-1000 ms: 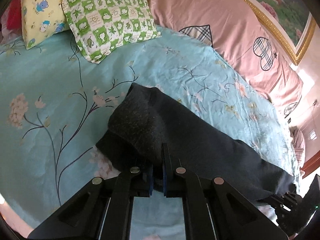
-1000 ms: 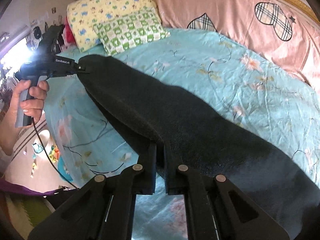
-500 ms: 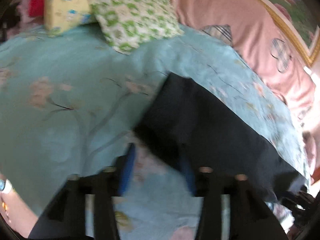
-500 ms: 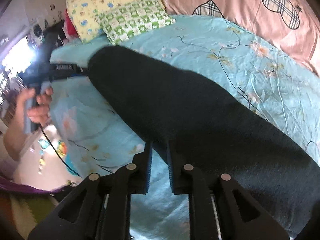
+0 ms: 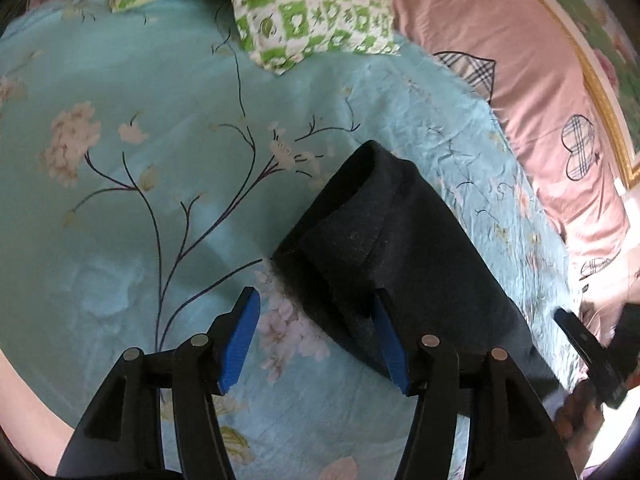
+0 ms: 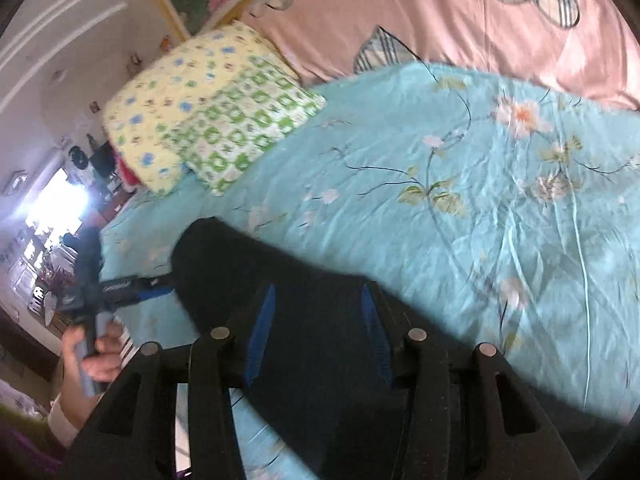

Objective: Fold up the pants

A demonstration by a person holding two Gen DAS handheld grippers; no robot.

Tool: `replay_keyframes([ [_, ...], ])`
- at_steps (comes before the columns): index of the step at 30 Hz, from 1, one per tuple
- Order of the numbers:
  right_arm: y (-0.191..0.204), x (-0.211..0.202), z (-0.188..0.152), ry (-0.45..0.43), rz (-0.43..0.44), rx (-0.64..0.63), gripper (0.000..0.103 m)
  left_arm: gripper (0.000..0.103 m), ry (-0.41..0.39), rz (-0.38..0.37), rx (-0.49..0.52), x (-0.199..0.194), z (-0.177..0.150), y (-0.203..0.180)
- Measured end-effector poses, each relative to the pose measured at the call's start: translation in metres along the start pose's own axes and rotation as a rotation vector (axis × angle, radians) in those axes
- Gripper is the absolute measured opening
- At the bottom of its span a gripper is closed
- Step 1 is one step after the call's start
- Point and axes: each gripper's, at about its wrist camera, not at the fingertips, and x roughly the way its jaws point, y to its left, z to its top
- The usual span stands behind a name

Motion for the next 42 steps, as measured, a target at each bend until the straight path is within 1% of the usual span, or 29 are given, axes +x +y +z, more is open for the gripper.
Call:
replay_keyframes([
  [2,-0.012,0.024,0.014,0.064,-0.017,0.001,0.047,0.063,0.014,0.009,-0.007,0.005,0.003,-0.001],
  [4,-0.025,0.053,0.024,0.142,-0.015,0.004,0.046,0.063,0.023,0.016,-0.011,0.011,0.006,-0.003],
  [8,-0.035,0.090,0.027,0.259,0.030,0.004,0.046,0.063,0.028,0.039,0.003,0.025,0.008,-0.008],
  [10,-0.034,0.104,0.022,0.324,0.023,-0.024,0.046,0.063,0.016,0.053,0.017,0.028,0.007,-0.011],
  [11,-0.031,0.108,0.019,0.347,0.025,-0.041,0.045,0.061,0.004,0.064,0.031,0.029,0.005,-0.015],
  [12,-0.027,0.109,0.016,0.360,0.042,-0.064,0.039,0.058,-0.006,0.068,0.043,0.030,0.005,-0.017],
  [13,-0.024,0.109,0.014,0.368,0.048,-0.081,0.035,0.049,-0.014,0.067,0.056,0.031,0.004,-0.020],
  [14,-0.019,0.109,0.012,0.380,0.056,-0.105,0.026,0.044,-0.022,0.071,0.064,0.034,0.004,-0.023],
  [15,-0.016,0.109,0.010,0.390,0.064,-0.116,0.020,0.040,-0.038,0.075,0.065,0.035,0.004,-0.025],
  [16,-0.015,0.109,0.010,0.395,0.060,-0.125,0.019,0.026,-0.048,0.068,0.063,0.034,0.003,-0.027],
  [17,-0.009,0.106,0.010,0.392,0.029,-0.162,0.016,0.019,-0.073,0.045,0.054,0.025,0.003,-0.028],
  [18,-0.005,0.103,0.011,0.383,0.009,-0.187,0.014,0.017,-0.097,0.026,0.054,0.017,0.002,-0.030],
  [19,0.000,0.098,0.012,0.364,-0.016,-0.217,0.014,0.016,-0.121,0.008,0.059,0.007,0.001,-0.032],
  [20,0.008,0.087,0.015,0.322,-0.046,-0.246,0.013,0.016,-0.155,-0.011,0.072,-0.009,-0.002,-0.035],
  [22,0.012,0.072,0.023,0.262,-0.072,-0.256,0.012,0.016,-0.192,-0.028,0.092,-0.027,-0.007,-0.040],
  [23,0.016,0.065,0.025,0.228,-0.099,-0.269,0.012,0.016,-0.207,-0.041,0.108,-0.036,-0.009,-0.043],
  [25,0.025,0.059,0.026,0.169,-0.182,-0.329,0.012,0.016,-0.225,-0.056,0.137,-0.045,-0.013,-0.045],
  [28,0.041,0.067,0.023,0.125,-0.276,-0.406,0.012,0.016,-0.244,-0.013,0.175,-0.040,-0.014,-0.044],
  [30,0.050,0.078,0.017,0.101,-0.334,-0.462,0.012,0.016,-0.223,0.010,0.166,-0.026,-0.012,-0.033],
  [34,0.053,0.102,0.004,0.112,-0.396,-0.509,0.012,0.016,-0.169,0.040,0.162,0.008,-0.009,-0.009],
  [36,0.053,0.114,-0.002,0.121,-0.424,-0.515,0.012,0.016,-0.173,0.050,0.193,0.017,-0.013,-0.006],
  [37,0.051,0.118,-0.004,0.128,-0.427,-0.506,0.012,0.019,-0.184,0.060,0.215,0.016,-0.016,-0.008],
  [38,0.047,0.122,-0.006,0.134,-0.427,-0.494,0.014,0.023,-0.187,0.075,0.231,0.015,-0.018,-0.011],
  [40,0.045,0.120,-0.005,0.105,-0.426,-0.468,0.016,0.028,-0.191,0.095,0.247,0.009,-0.020,-0.013],
  [41,0.044,0.117,-0.003,0.099,-0.420,-0.456,0.021,0.032,-0.194,0.109,0.256,0.003,-0.021,-0.014],
  [42,0.044,0.109,-0.001,0.085,-0.409,-0.432,0.030,0.034,-0.200,0.122,0.260,-0.002,-0.022,-0.015],
])
